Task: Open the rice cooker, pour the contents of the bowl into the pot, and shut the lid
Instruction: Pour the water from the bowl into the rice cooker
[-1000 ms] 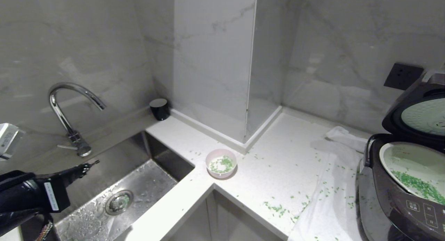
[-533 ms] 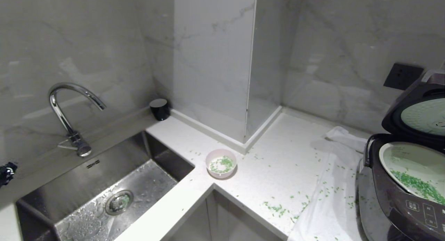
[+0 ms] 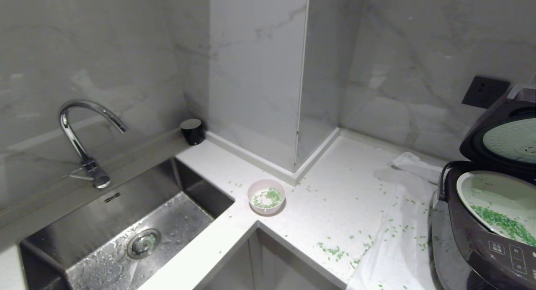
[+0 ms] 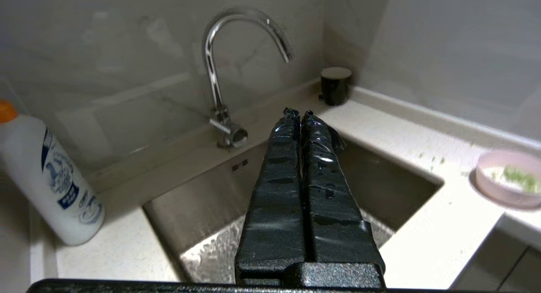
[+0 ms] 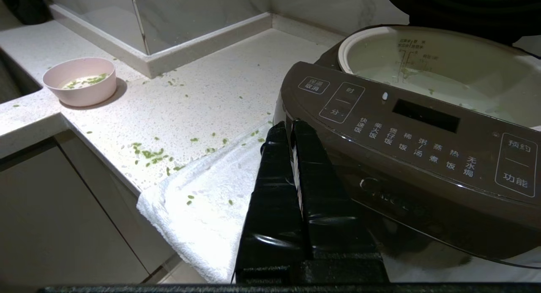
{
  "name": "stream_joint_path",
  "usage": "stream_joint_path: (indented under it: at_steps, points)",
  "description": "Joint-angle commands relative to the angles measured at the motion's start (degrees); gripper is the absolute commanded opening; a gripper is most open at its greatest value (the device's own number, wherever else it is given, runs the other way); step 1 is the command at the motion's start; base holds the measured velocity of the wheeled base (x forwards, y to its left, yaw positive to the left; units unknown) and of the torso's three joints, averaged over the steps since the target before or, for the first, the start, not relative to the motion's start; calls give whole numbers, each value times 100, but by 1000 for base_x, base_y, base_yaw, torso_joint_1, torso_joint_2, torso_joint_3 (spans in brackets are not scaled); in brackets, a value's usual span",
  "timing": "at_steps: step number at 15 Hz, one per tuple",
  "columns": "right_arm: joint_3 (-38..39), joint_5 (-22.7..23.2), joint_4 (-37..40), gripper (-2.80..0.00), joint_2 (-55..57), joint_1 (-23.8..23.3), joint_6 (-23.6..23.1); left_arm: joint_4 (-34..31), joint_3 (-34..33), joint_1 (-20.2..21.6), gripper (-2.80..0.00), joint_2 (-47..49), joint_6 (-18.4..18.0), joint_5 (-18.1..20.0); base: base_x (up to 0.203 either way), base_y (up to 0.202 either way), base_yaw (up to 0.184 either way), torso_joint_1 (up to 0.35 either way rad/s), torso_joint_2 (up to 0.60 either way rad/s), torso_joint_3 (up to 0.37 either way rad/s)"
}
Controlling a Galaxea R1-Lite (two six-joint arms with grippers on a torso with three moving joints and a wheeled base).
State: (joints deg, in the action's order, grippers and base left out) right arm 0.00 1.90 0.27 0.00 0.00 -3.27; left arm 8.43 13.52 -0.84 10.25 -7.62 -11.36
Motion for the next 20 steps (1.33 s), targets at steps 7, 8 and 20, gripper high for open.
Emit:
stream_joint_path:
  at_steps: [7,8,20]
  points:
    - [9,3,-1,-280,0,0,-7,-746,-1153,93,-280,-1043,64,577,0,0,0,0,0,0]
    - [9,3,8,-280,0,0,2,-750,-1180,93,-280,-1043,78,857,0,0,0,0,0,0]
    - [9,-191,-10,-280,0,0,283,-676,-1431,93,-280,-1043,112,1286,0,0,0,0,0,0]
